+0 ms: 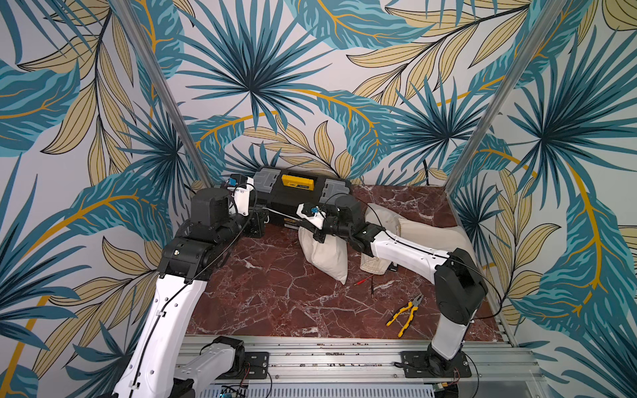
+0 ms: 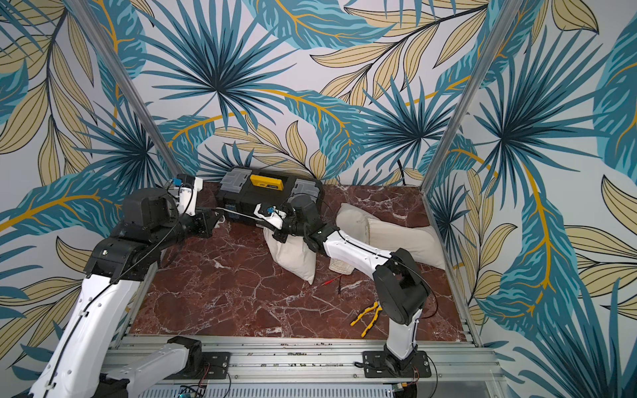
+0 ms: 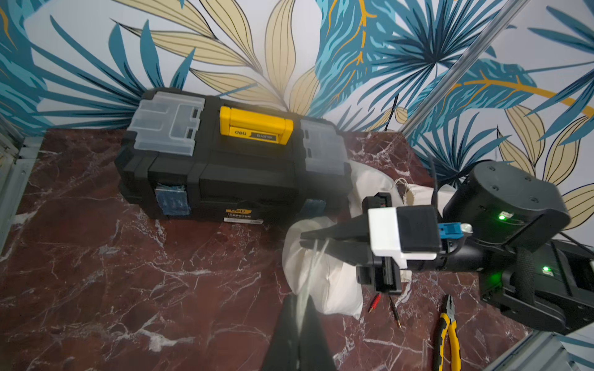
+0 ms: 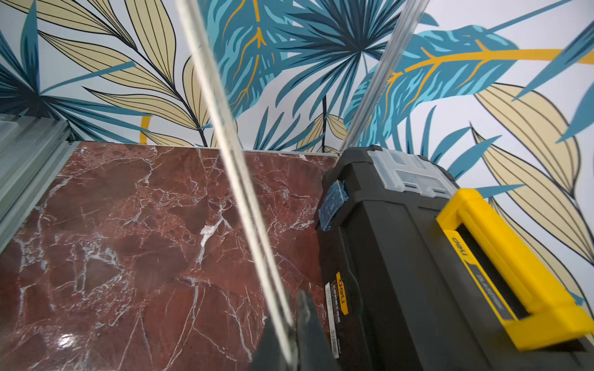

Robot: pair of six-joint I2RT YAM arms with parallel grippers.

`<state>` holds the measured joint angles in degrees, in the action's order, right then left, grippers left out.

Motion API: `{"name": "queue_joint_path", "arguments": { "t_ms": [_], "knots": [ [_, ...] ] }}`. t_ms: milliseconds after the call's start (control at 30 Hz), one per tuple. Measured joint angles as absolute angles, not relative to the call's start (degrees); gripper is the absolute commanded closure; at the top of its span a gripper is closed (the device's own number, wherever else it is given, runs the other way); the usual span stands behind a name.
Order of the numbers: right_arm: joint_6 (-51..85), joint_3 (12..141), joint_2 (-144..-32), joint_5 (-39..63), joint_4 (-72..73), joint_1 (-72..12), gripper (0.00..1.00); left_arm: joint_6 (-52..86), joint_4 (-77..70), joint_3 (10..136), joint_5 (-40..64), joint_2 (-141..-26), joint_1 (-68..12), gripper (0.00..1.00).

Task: Close the soil bag
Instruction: Frap the soil bag at the center of the board.

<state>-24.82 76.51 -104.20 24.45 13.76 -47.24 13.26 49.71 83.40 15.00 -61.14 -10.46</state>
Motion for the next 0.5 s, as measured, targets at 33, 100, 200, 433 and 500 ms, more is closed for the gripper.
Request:
{"name": "queue_joint_path", "arguments": {
  "t_ms": [33, 100, 200, 433, 500],
  "knots": [
    [-24.71, 75.24, -103.48, 24.16, 14.72, -47.00, 0.88, 13.10, 50.15, 83.72, 15.31, -61.49, -10.52, 1.00],
    [-24.53, 73.19, -102.26, 23.40, 16.32, -46.87, 0.86, 12.86, 50.54, 83.74, 15.55, -61.60, -10.68, 1.00],
    [-24.16, 71.53, -101.47, 21.98, 17.61, -46.87, 0.83, 12.82, 51.05, 84.09, 15.75, -61.60, -10.79, 1.00],
    [-23.09, 70.67, -102.35, 20.60, 17.96, -46.33, 0.79, 12.88, 51.09, 84.68, 14.74, -61.60, -10.76, 1.00],
    [-22.65, 69.78, -102.69, 20.01, 16.99, -45.71, 0.80, 12.88, 50.39, 84.68, 14.15, -61.30, -10.68, 1.00]
  ]
}}
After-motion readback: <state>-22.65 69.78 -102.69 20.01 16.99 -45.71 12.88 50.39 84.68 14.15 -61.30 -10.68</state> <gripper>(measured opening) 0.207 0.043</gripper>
